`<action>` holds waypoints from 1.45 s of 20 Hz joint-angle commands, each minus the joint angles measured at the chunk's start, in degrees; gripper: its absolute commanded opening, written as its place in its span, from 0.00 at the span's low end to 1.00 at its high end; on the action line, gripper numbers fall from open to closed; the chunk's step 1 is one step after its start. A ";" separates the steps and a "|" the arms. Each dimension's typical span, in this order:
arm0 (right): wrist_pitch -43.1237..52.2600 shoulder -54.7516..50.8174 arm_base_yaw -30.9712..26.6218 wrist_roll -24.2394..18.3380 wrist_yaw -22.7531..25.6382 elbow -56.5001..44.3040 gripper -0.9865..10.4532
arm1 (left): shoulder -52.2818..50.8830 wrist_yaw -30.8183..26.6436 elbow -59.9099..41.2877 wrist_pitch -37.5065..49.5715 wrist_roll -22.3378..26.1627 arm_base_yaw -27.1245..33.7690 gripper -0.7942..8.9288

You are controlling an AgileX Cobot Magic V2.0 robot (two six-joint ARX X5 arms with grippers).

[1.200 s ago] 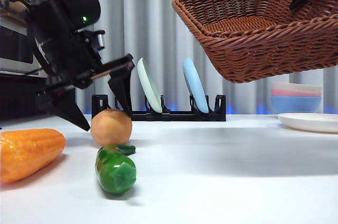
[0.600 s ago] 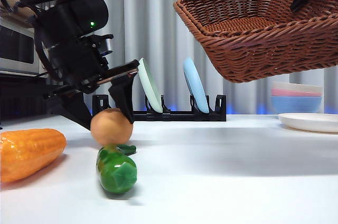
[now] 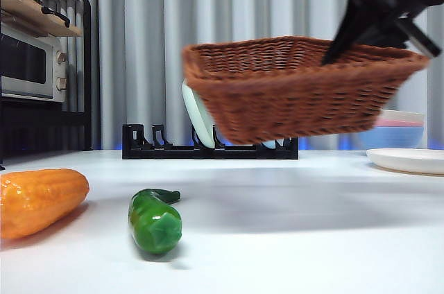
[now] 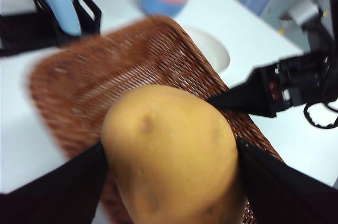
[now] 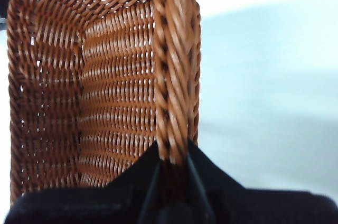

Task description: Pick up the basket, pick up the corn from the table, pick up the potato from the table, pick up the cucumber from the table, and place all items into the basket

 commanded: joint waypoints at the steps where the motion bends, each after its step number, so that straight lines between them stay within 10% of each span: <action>1: 3.50 0.39 3.06 5.05 -0.50 0.55 0.07 | 3.04 -2.69 -0.72 -0.11 -0.77 -3.32 0.07; 9: 6.71 0.44 6.25 8.44 -0.55 0.55 0.07 | 10.80 -4.28 -0.72 -0.74 -2.95 -11.21 0.10; 13: 6.71 0.44 6.25 8.85 -0.57 0.55 0.07 | 11.02 -6.73 -0.72 -1.66 -1.60 -12.13 0.62; 21: 6.71 0.44 6.19 9.27 -0.59 0.55 0.07 | 7.26 -6.80 1.88 -4.44 0.07 -12.04 0.62; 29: 6.75 0.42 2.82 8.09 -0.81 0.55 0.07 | -10.10 -18.93 12.66 -42.60 1.22 -12.13 0.62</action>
